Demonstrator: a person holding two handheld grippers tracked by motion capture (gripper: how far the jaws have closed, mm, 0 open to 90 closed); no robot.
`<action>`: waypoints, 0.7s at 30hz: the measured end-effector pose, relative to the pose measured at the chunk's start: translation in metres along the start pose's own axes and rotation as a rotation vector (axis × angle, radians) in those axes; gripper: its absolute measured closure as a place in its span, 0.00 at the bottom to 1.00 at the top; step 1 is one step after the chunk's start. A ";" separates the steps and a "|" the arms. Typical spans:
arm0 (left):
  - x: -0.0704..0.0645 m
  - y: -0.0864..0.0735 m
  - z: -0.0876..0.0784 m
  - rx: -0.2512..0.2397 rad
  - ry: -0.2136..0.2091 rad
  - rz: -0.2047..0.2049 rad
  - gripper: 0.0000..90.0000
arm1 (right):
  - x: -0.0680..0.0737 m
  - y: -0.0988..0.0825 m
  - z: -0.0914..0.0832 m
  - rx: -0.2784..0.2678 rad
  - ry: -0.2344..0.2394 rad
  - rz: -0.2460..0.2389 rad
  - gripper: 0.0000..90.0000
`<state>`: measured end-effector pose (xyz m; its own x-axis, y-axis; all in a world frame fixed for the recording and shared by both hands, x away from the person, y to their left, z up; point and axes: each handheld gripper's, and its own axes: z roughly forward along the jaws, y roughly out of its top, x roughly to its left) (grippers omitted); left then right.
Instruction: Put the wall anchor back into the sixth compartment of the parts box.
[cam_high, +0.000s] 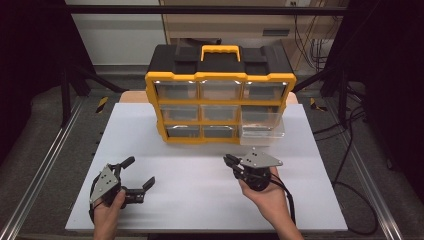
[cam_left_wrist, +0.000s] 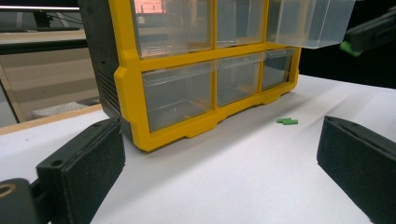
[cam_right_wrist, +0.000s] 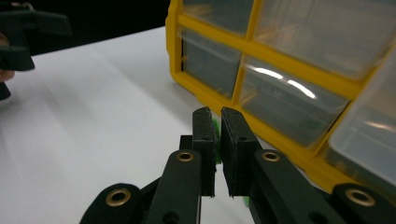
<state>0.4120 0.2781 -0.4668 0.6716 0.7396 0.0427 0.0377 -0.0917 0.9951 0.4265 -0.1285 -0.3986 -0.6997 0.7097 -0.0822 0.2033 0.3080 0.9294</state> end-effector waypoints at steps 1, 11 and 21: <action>0.000 0.000 0.000 0.001 0.000 0.000 0.01 | 0.000 0.002 -0.004 -0.010 -0.006 -0.001 0.94; 0.000 0.000 -0.001 -0.004 0.004 -0.006 0.01 | -0.010 0.024 -0.038 -0.151 -0.134 -0.033 0.94; 0.000 0.000 -0.001 -0.003 0.003 -0.006 0.01 | -0.030 0.046 -0.058 -0.201 -0.183 -0.029 0.94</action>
<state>0.4115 0.2790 -0.4666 0.6688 0.7425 0.0367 0.0401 -0.0853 0.9956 0.4168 -0.1722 -0.3329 -0.5642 0.8107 -0.1563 0.0323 0.2108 0.9770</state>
